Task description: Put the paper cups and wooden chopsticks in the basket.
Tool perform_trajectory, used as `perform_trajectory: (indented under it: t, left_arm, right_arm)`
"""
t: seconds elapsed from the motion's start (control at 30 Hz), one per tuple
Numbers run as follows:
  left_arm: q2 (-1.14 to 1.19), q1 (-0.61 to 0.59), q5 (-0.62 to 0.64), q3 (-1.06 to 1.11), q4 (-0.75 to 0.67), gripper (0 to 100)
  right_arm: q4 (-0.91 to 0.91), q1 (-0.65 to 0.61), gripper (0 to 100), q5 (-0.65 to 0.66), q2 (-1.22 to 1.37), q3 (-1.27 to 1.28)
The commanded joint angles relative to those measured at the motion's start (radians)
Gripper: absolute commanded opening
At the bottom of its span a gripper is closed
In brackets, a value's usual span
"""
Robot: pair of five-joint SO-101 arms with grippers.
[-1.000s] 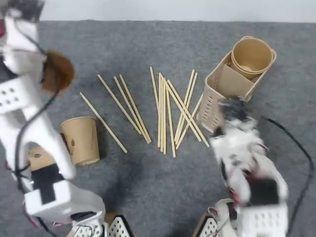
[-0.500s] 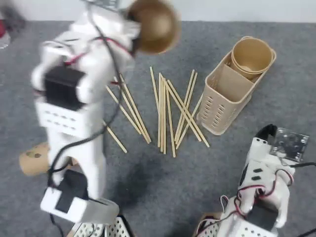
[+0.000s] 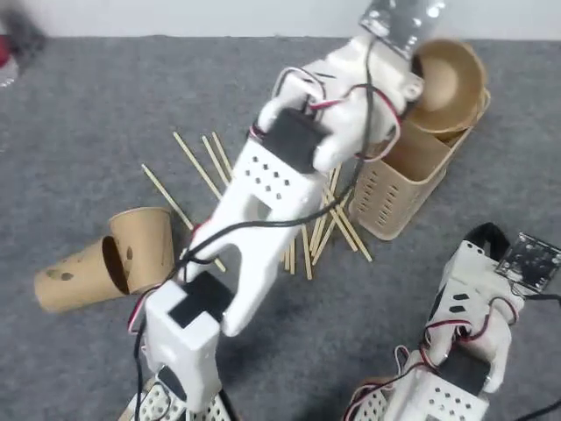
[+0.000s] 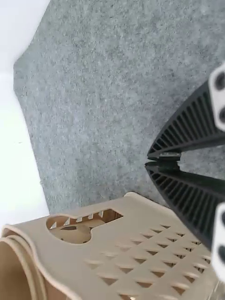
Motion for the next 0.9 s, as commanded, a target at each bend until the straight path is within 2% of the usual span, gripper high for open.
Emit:
perform_trajectory:
  t: [0.0, 0.43, 0.6, 0.77, 0.87]
  left_arm:
    - [0.021, 0.04, 0.012, -0.113, -0.025, 1]
    - [0.161, 0.061, 0.012, -0.145, -0.044, 1]
    - [0.166, 0.06, 0.051, -0.145, -0.057, 15]
    - [0.169, -0.02, 0.14, -0.139, -0.192, 16]
    - [0.169, -0.058, 0.147, -0.14, -0.212, 16]
  right_arm:
    - [-0.027, -0.004, 0.7, -0.012, -0.013, -0.008]
    - [-0.022, -0.025, 0.7, -0.011, -0.013, 0.002]
    - [-0.021, -0.025, 0.7, -0.011, -0.013, 0.0]
    - [-0.019, -0.025, 0.7, -0.011, -0.013, 0.002]
    - [-0.019, -0.027, 0.7, -0.011, -0.013, 0.002]
